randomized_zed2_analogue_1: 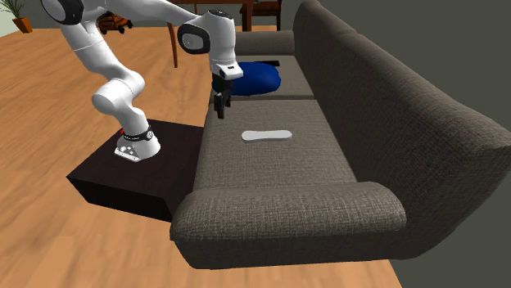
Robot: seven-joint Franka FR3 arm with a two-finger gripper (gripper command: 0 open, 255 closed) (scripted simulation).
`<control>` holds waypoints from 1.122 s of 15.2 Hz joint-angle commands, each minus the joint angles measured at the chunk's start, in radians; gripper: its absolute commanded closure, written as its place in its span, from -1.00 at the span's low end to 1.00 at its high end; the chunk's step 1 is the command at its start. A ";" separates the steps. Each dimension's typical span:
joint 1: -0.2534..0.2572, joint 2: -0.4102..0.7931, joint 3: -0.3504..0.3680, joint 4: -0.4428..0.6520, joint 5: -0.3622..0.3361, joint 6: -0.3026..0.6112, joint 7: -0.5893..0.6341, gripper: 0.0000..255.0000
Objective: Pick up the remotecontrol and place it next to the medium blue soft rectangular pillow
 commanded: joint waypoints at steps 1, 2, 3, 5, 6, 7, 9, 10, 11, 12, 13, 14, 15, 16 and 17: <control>0.009 0.082 0.002 0.045 0.008 0.045 -0.019 -1.00; 0.012 0.118 0.003 0.066 0.011 0.062 -0.030 -1.00; 0.015 0.155 0.004 0.089 0.015 0.079 -0.041 -1.00; 0.021 0.227 0.008 0.138 0.022 0.108 -0.062 -1.00; 0.023 0.263 0.010 0.165 0.026 0.121 -0.072 -1.00; 0.026 0.299 0.013 0.192 0.029 0.133 -0.082 -1.00; 0.030 0.371 0.019 0.251 0.036 0.153 -0.102 -1.00; 0.032 0.408 0.022 0.282 0.038 0.161 -0.112 -1.00; 0.034 0.444 0.026 0.314 0.041 0.168 -0.122 -1.00; 0.036 0.480 0.030 0.347 0.043 0.174 -0.131 -1.00; 0.037 0.517 0.034 0.382 0.045 0.178 -0.140 -1.00; 0.038 0.531 0.035 0.396 0.046 0.180 -0.143 -1.00; 0.038 0.536 0.035 0.390 0.046 0.191 -0.143 -1.00; 0.038 0.542 0.035 0.384 0.046 0.203 -0.143 -1.00; 0.037 0.549 0.035 0.379 0.045 0.214 -0.143 -1.00</control>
